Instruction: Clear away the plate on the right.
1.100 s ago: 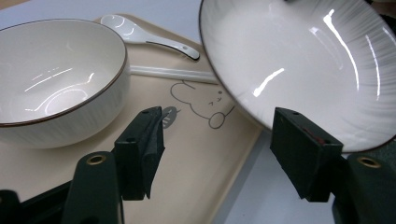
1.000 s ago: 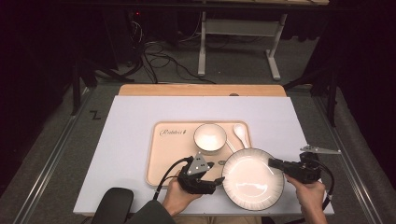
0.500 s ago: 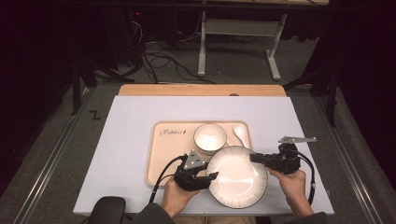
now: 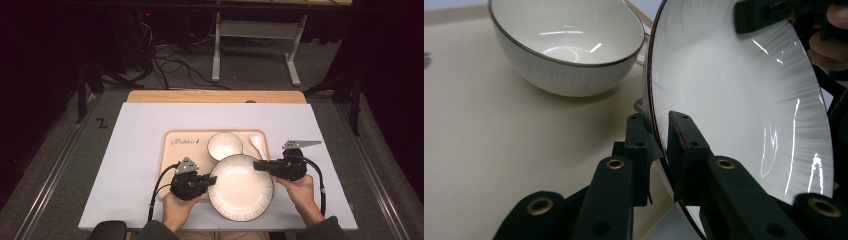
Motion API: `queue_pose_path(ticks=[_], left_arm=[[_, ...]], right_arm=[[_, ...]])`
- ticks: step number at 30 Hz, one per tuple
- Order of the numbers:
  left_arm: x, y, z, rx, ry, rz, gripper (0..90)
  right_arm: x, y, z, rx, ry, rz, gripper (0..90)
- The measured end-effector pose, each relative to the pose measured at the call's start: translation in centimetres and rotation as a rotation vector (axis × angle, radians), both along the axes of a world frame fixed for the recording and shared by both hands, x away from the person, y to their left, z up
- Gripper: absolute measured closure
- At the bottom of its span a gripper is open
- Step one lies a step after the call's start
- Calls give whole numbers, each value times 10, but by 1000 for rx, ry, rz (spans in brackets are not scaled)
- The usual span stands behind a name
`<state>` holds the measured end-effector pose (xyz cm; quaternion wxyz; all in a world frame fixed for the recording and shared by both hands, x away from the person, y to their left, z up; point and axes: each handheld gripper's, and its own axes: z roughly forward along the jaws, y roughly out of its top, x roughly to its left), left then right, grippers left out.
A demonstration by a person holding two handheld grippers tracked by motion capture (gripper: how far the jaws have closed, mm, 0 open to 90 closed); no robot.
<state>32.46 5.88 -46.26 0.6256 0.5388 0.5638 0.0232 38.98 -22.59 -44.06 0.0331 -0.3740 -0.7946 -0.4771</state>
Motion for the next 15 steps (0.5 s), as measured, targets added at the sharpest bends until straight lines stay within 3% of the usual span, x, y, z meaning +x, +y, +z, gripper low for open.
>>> queue_pose_path(ticks=[5,8,9,10,12,13,15], left_arm=[[0,4,6,9,-41,47,830],[0,7,11,5,-64,60,853],[2,5,14,-13,-89,110,855],[2,5,16,0,-106,112,857],[1,5,21,9,-128,101,857],[0,7,23,37,-135,42,857],[0,6,26,43,-144,24,857]], right_arm=[[-3,7,0,-29,-21,23,850],[-7,11,-2,-86,-41,38,843],[-9,13,-3,-92,-41,38,845],[-10,16,-4,-99,-36,38,846],[-11,15,-5,-84,-30,37,845],[-13,14,-4,-75,-32,33,843],[-16,10,-2,-70,-34,24,811]])
